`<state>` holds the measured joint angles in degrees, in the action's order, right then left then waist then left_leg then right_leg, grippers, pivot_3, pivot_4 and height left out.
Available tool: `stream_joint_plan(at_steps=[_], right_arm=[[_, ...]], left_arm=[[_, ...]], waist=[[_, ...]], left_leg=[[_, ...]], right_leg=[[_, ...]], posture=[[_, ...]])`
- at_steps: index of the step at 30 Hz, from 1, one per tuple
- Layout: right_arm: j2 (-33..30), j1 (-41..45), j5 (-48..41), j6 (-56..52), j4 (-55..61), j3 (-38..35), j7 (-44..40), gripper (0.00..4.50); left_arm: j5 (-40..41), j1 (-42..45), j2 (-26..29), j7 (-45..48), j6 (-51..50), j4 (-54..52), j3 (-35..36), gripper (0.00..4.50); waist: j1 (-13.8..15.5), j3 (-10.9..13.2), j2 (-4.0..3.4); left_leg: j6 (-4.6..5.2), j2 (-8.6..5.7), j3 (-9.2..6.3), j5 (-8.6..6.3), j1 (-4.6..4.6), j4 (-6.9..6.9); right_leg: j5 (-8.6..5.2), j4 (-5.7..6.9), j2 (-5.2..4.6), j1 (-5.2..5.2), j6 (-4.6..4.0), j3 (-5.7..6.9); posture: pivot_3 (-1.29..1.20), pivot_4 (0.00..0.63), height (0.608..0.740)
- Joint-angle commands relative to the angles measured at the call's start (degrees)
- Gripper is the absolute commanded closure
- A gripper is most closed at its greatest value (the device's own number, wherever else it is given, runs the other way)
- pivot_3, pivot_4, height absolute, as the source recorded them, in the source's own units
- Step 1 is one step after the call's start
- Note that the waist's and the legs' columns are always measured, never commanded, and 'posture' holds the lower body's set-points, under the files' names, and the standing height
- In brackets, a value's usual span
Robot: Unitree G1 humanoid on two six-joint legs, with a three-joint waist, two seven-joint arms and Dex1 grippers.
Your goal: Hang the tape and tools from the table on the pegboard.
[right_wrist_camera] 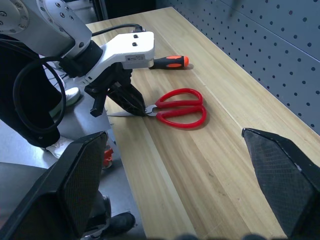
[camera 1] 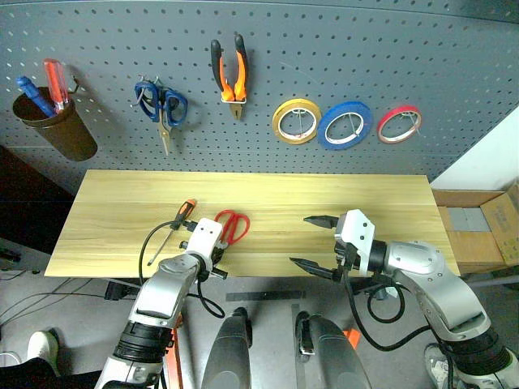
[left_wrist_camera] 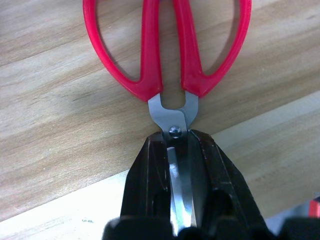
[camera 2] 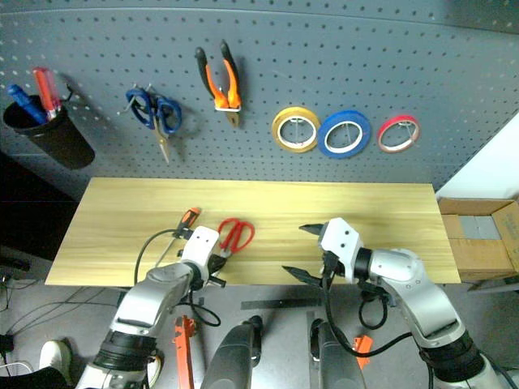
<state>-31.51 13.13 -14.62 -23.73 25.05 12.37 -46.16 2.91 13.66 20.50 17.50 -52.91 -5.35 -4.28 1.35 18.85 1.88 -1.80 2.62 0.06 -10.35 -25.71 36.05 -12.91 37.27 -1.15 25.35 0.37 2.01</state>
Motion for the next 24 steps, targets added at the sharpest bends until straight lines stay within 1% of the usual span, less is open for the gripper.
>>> stream_joint_plan(at_steps=[1,5,10,14,18,21,24], right_arm=[[-0.2,0.2,-0.1,2.4,1.1,-1.3,-0.2,0.0],[0.5,-0.2,-0.2,3.6,1.7,-1.9,1.0,0.0],[1.3,-1.3,0.3,6.2,2.0,-2.4,2.5,0.0],[2.5,-1.9,-0.4,7.3,2.5,-3.2,4.1,0.0],[4.2,-1.4,-0.5,7.9,2.2,-3.7,5.9,0.0],[6.3,-0.6,-0.7,8.9,1.4,-4.1,7.5,0.0],[8.6,0.6,-2.2,8.7,1.5,-4.8,8.7,0.0]], left_arm=[[-0.1,-2.8,-1.1,-1.8,2.4,-3.7,1.4,4.28],[-1.0,-7.8,-1.9,-4.5,5.1,-11.2,2.1,4.28],[-1.4,-13.3,-3.0,-6.9,6.7,-18.1,3.1,4.28],[-2.2,-17.6,-3.5,-8.6,12.2,-23.9,4.6,4.28],[-4.1,-21.0,-2.9,-9.5,18.7,-27.2,3.9,4.28],[-5.2,-24.1,-4.5,-11.5,24.7,-29.4,3.9,4.28],[-7.4,-26.7,-5.5,-13.5,31.6,-31.0,4.2,4.28]], waist=[[0.0,0.0,0.0],[0.0,0.0,0.0],[0.1,-0.1,0.04],[0.2,-0.4,0.08],[0.3,-1.8,0.12],[0.4,-3.2,0.15],[0.6,-4.5,0.19]], left_leg=[[0.0,0.0,0.0,0.0,0.0,0.0],[-0.01,0.0,0.0,0.0,-0.06,-0.03],[-0.02,0.0,-0.06,0.0,-0.06,0.0],[-0.02,-0.01,-0.06,0.0,-0.06,0.02],[-0.03,-0.02,-0.06,0.0,-0.08,-0.03],[-0.03,-0.04,-0.02,0.0,-0.05,-0.01],[-0.02,-0.04,0.0,0.0,-0.01,0.0]], right_leg=[[0.0,0.0,0.0,0.0,0.0,0.0],[0.0,-0.08,-0.01,0.01,0.0,-0.01],[0.01,-0.06,-0.02,-0.01,0.01,0.03],[0.02,-0.06,-0.02,-0.02,0.02,0.05],[0.02,-0.11,-0.01,-0.01,0.01,0.06],[0.02,-0.12,-0.01,-0.02,0.01,0.11],[0.06,-0.15,0.0,-0.07,-0.03,0.15]], posture=[[0.04,0.322,0.74],[0.05,0.301,0.74],[0.07,0.264,0.74],[0.09,0.226,0.74],[0.11,0.195,0.74],[0.14,0.159,0.74],[0.15,0.145,0.74]])
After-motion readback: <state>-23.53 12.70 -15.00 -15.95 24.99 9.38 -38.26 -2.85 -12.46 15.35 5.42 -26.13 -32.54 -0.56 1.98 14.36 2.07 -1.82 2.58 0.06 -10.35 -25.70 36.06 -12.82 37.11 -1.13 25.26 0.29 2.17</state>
